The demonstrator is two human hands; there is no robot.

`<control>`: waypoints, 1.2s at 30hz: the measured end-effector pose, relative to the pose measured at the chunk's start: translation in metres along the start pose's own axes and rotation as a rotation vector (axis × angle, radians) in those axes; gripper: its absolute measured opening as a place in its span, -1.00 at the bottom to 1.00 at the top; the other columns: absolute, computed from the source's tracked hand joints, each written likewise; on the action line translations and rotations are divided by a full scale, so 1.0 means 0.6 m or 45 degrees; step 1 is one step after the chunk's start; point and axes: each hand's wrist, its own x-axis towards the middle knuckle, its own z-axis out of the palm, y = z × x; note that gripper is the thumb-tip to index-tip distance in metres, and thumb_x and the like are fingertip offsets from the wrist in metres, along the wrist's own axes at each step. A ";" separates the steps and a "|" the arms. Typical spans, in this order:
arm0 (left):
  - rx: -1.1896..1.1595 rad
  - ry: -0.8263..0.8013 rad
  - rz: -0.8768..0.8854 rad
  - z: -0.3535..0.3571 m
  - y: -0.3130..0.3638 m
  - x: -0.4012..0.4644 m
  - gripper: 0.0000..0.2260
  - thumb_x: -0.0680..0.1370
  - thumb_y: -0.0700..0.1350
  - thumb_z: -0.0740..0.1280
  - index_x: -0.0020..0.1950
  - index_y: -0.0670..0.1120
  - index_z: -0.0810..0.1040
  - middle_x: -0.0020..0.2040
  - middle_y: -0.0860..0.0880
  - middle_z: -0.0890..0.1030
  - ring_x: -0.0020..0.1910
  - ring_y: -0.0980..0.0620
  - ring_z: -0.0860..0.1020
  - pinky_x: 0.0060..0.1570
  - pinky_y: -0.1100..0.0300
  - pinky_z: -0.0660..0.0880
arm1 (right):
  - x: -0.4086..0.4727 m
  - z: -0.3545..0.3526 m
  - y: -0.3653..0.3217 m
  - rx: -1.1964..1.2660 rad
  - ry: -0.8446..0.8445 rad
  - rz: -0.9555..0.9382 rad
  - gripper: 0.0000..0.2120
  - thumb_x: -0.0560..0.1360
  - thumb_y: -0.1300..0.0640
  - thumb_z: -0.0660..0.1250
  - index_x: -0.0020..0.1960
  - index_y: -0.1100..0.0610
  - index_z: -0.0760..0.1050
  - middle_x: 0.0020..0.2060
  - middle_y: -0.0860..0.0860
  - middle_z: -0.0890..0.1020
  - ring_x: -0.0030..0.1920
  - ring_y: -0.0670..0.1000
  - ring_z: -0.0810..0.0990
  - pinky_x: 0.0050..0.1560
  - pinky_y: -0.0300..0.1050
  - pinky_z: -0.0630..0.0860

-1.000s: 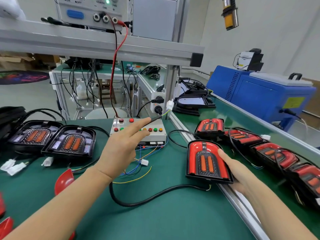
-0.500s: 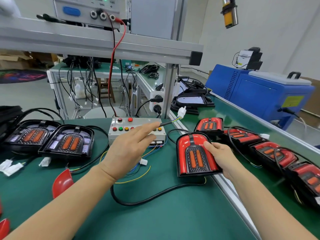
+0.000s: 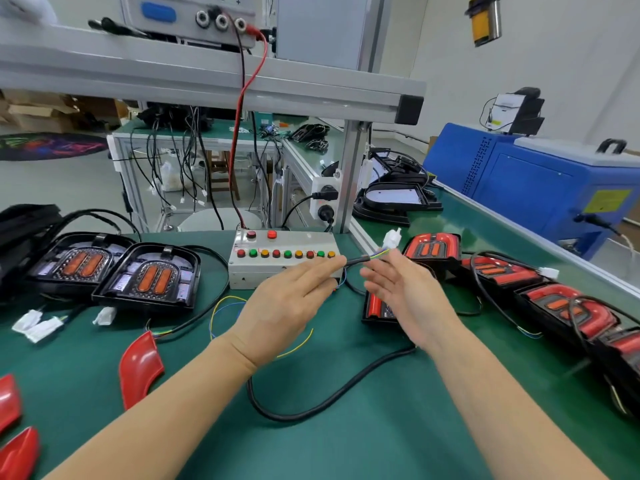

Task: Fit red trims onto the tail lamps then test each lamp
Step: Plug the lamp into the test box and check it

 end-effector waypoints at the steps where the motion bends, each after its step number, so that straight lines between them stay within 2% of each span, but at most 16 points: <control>1: 0.010 -0.005 0.014 0.003 -0.003 -0.001 -0.62 0.49 -0.39 0.01 -0.05 -0.29 0.64 0.20 -0.18 0.59 0.11 -0.14 0.61 0.06 0.02 0.58 | 0.000 0.006 -0.005 0.166 -0.046 0.008 -0.79 0.65 0.03 0.14 0.05 0.10 0.50 -0.05 0.04 0.70 -0.12 -0.04 0.62 -0.06 -0.17 0.54; 4: 0.057 -0.036 0.043 0.005 -0.014 -0.007 -0.60 0.53 -0.37 -0.01 0.04 -0.26 0.63 0.23 -0.18 0.57 0.14 -0.16 0.59 0.15 -0.01 0.53 | 0.000 0.013 -0.015 0.379 -0.102 -0.089 -0.77 0.65 0.05 0.11 0.10 0.09 0.51 -0.20 -0.02 0.69 -0.21 -0.08 0.62 -0.12 -0.20 0.53; 7: -0.009 -0.089 -0.036 0.019 -0.027 -0.031 -0.69 0.46 -0.36 0.11 0.03 -0.21 0.60 0.26 -0.15 0.55 0.17 -0.15 0.56 0.22 0.02 0.44 | -0.003 0.006 -0.018 0.429 -0.173 -0.185 -0.78 0.62 0.03 0.12 0.09 0.07 0.51 -0.34 -0.07 0.55 -0.28 -0.10 0.56 -0.16 -0.24 0.52; 9: -0.344 -0.030 -0.370 0.028 -0.027 -0.050 -0.87 0.54 -0.29 0.24 -0.04 -0.07 0.49 0.29 -0.03 0.52 0.21 -0.06 0.51 0.20 0.20 0.33 | -0.007 -0.004 -0.016 0.376 -0.198 -0.280 -0.81 0.56 0.01 0.18 0.04 0.09 0.48 -0.36 -0.07 0.47 -0.31 -0.09 0.49 -0.14 -0.24 0.50; 10: -0.504 0.023 -0.580 0.033 -0.028 -0.057 -0.85 0.56 -0.25 0.26 -0.07 0.01 0.42 0.28 0.04 0.51 0.23 0.01 0.48 0.16 0.28 0.29 | -0.008 -0.009 -0.012 0.305 -0.194 -0.334 -0.80 0.53 0.01 0.21 0.04 0.10 0.49 -0.37 -0.07 0.45 -0.30 -0.09 0.47 -0.13 -0.24 0.49; 12: -0.701 0.088 -0.903 0.049 -0.034 -0.072 -0.84 0.59 -0.21 0.24 -0.10 0.05 0.40 0.15 0.07 0.54 0.14 0.06 0.46 0.07 0.31 0.29 | -0.013 -0.015 0.000 0.101 -0.153 -0.423 -0.76 0.49 0.02 0.25 0.09 0.07 0.55 -0.35 -0.07 0.47 -0.25 -0.08 0.45 -0.06 -0.26 0.50; 13: -0.662 0.088 -0.961 0.056 -0.039 -0.078 -0.87 0.59 -0.21 0.24 -0.08 0.01 0.44 0.06 0.04 0.56 0.08 0.03 0.47 0.04 0.26 0.31 | -0.015 -0.017 0.007 -0.026 -0.109 -0.457 -0.76 0.49 0.03 0.27 0.11 0.03 0.57 -0.32 -0.08 0.50 -0.23 -0.10 0.47 -0.04 -0.28 0.49; 16: -0.303 -0.117 -0.895 0.072 -0.049 -0.090 -0.94 0.55 -0.17 0.31 -0.03 -0.11 0.57 -0.06 -0.01 0.56 0.01 -0.07 0.44 0.05 0.10 0.33 | -0.017 -0.018 0.027 -0.271 -0.031 -0.549 -0.78 0.55 0.21 0.30 0.11 -0.03 0.60 -0.26 -0.18 0.63 -0.27 -0.24 0.51 -0.14 -0.47 0.42; 18: -0.101 -0.344 -0.855 0.078 -0.052 -0.093 -0.84 0.55 -0.01 0.30 0.05 -0.03 0.59 0.00 0.03 0.55 0.07 -0.03 0.40 0.07 0.12 0.27 | -0.017 -0.020 0.039 -0.312 -0.028 -0.536 -0.72 0.54 0.29 0.31 0.06 -0.07 0.60 -0.20 -0.25 0.68 -0.23 -0.29 0.57 -0.15 -0.49 0.42; 20: 0.095 -0.527 -0.773 0.083 -0.054 -0.089 -0.75 0.56 0.08 0.24 0.18 0.06 0.54 0.09 0.07 0.51 0.14 0.00 0.36 0.08 0.15 0.18 | -0.018 -0.023 0.045 -0.354 -0.041 -0.507 -0.72 0.54 0.27 0.32 0.06 -0.10 0.60 -0.13 -0.27 0.69 -0.17 -0.29 0.59 -0.10 -0.49 0.43; 23: 0.225 -0.639 -0.667 0.089 -0.053 -0.077 -0.70 0.56 -0.03 0.21 0.29 0.10 0.47 0.20 0.08 0.46 0.19 0.00 0.35 0.09 0.14 0.18 | -0.016 -0.029 0.052 -0.411 -0.048 -0.497 -0.74 0.56 0.22 0.32 0.09 -0.12 0.60 -0.19 -0.25 0.68 -0.24 -0.25 0.58 -0.13 -0.49 0.42; 25: 0.166 -0.673 -0.704 0.092 -0.056 -0.070 -0.67 0.53 -0.14 0.22 0.27 0.10 0.49 0.20 0.08 0.49 0.17 0.00 0.40 0.06 0.15 0.22 | -0.015 -0.034 0.052 -0.439 -0.032 -0.507 -0.77 0.57 0.18 0.30 0.10 -0.10 0.61 -0.34 -0.20 0.62 -0.30 -0.21 0.51 -0.18 -0.47 0.40; 27: -0.011 -0.729 -0.762 0.087 -0.062 -0.063 -0.66 0.50 -0.19 0.24 0.23 0.09 0.52 0.10 0.06 0.55 0.10 0.00 0.46 0.03 0.16 0.30 | -0.013 -0.041 0.048 -0.427 -0.010 -0.506 -0.76 0.59 0.17 0.26 0.06 -0.11 0.64 -0.42 -0.13 0.51 -0.35 -0.16 0.42 -0.26 -0.41 0.37; 31: -0.660 -0.859 -0.988 0.063 -0.089 -0.060 -0.75 0.48 -0.04 0.40 0.16 0.02 0.59 -0.14 0.08 0.58 -0.20 0.11 0.51 -0.17 0.28 0.40 | -0.011 -0.063 0.040 -0.366 0.038 -0.509 -0.75 0.62 0.16 0.20 -0.08 -0.02 0.64 -0.44 -0.08 0.43 -0.36 -0.12 0.35 -0.31 -0.35 0.32; 34: -0.925 -0.823 -1.039 0.055 -0.102 -0.066 -0.89 0.56 -0.08 0.31 0.00 -0.02 0.63 -0.07 0.06 0.61 -0.12 0.10 0.54 0.00 0.25 0.41 | -0.008 -0.075 0.040 -0.364 0.058 -0.518 -0.78 0.63 0.15 0.19 -0.04 0.12 0.60 -0.42 -0.09 0.42 -0.36 -0.11 0.35 -0.30 -0.36 0.34; 36: -0.848 -0.840 -0.987 0.054 -0.104 -0.069 -0.79 0.55 -0.22 0.27 0.04 0.00 0.65 -0.04 0.09 0.59 -0.16 0.20 0.50 -0.02 0.34 0.40 | -0.006 -0.075 0.043 -0.357 0.063 -0.519 -0.77 0.64 0.17 0.18 -0.01 0.07 0.62 -0.42 -0.08 0.41 -0.35 -0.10 0.35 -0.30 -0.36 0.35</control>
